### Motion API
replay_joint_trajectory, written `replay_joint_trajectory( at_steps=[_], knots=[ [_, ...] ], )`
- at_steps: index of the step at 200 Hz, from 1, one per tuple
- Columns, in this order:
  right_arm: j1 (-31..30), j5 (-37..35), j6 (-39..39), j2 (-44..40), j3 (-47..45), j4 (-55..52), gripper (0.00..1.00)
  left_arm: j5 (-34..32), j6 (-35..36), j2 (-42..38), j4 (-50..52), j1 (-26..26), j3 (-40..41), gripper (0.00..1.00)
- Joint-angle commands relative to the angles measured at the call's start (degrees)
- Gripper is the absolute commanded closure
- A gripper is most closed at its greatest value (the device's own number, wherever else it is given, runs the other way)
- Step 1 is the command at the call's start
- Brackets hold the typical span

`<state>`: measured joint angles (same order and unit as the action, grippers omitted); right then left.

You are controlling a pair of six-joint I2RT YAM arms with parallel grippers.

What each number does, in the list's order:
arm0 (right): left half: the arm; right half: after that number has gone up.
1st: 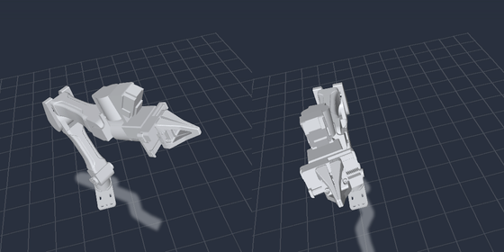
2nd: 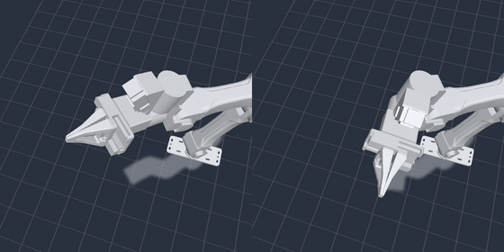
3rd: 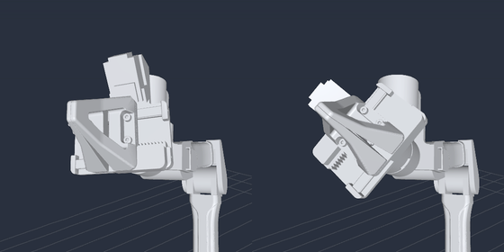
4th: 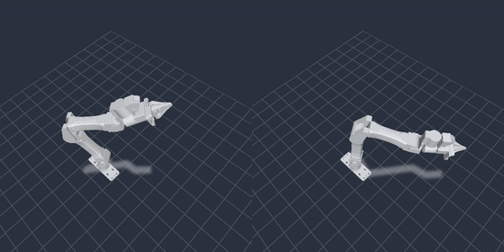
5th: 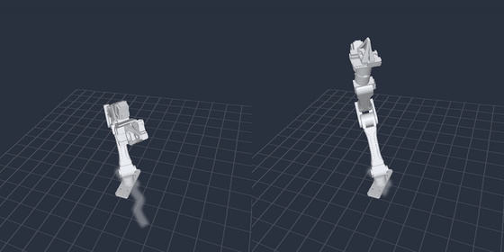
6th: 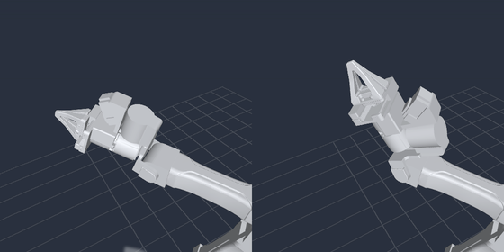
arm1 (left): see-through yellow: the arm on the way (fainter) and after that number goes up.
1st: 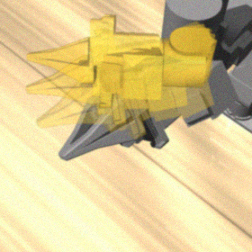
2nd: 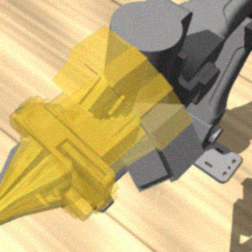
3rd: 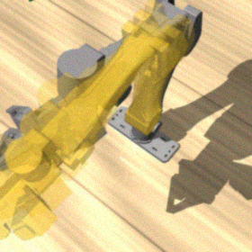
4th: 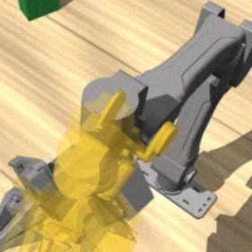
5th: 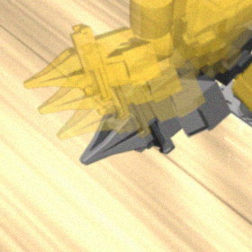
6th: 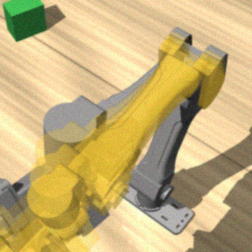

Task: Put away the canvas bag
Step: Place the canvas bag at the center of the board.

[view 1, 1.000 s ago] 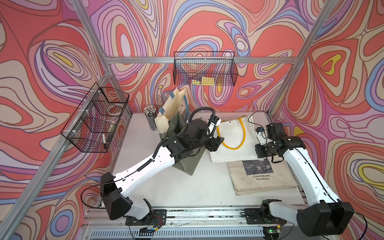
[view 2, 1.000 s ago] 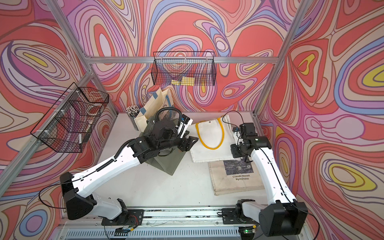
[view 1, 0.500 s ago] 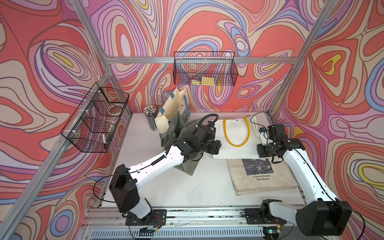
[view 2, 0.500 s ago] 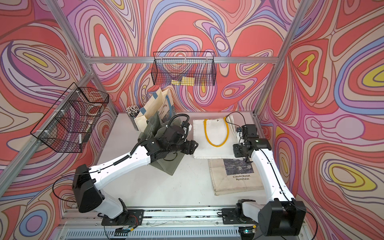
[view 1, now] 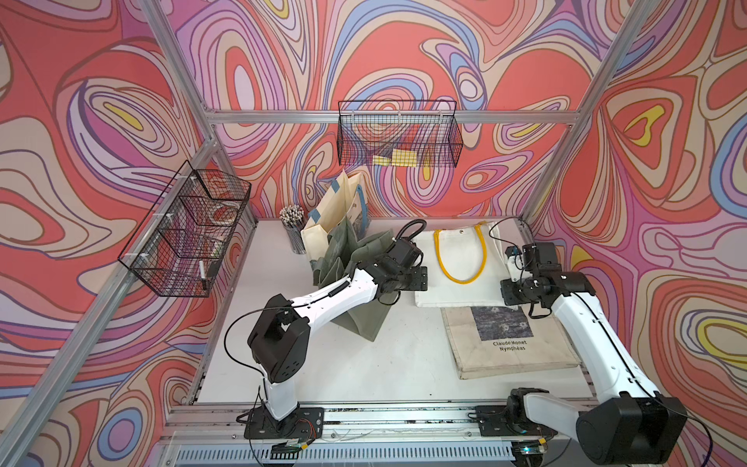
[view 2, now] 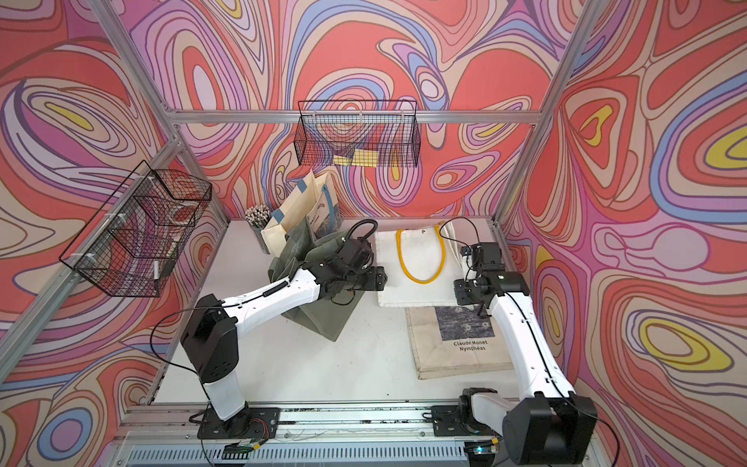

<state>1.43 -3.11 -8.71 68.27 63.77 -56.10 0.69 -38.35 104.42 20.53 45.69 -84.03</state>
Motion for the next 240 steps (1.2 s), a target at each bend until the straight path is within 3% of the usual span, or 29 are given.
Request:
replay_joint_trajectory(
  at_steps=[1, 40, 62, 74, 99, 124, 185, 205, 240],
  knots=[
    [0.39, -0.67, 0.12, -0.24, -0.39, 2.91, 1.00, 0.36, -2.89, 1.87, -9.81, 0.01, 3.78, 0.17],
    [0.41, -0.40, 0.10, 0.08, -0.31, 2.73, 1.00, -0.63, -1.89, 5.44, -19.98, 0.01, 5.99, 0.23],
    [0.40, -0.10, 0.18, 0.14, -0.05, 2.56, 1.00, -1.92, -1.17, 6.58, -23.78, 0.01, 6.76, 0.37],
    [0.38, -0.22, 0.18, 0.20, 0.13, 2.47, 1.00, -2.25, -0.28, 6.58, -26.89, 0.00, 7.49, 0.50],
    [0.41, -0.03, 0.45, 0.20, 0.63, 2.17, 1.00, -1.55, 1.76, 5.23, -28.73, -0.04, 7.78, 1.00],
    [0.41, -0.04, 1.08, 0.69, 2.07, 1.27, 1.00, 0.58, 2.00, 0.95, -30.39, 0.17, 9.50, 1.00],
    [1.89, 1.60, 2.56, 5.19, 9.67, -3.90, 1.00, 6.84, -4.70, -7.99, -19.46, 0.62, 6.96, 1.00],
    [2.52, 2.06, 2.31, 6.01, 10.82, -5.84, 1.00, 8.78, -9.66, -9.21, -15.48, 0.61, 6.45, 1.00],
    [3.39, 1.98, 1.60, 9.57, 11.46, -9.12, 1.00, 17.98, -21.28, -7.65, -9.81, 0.58, 5.26, 1.00]
  ],
)
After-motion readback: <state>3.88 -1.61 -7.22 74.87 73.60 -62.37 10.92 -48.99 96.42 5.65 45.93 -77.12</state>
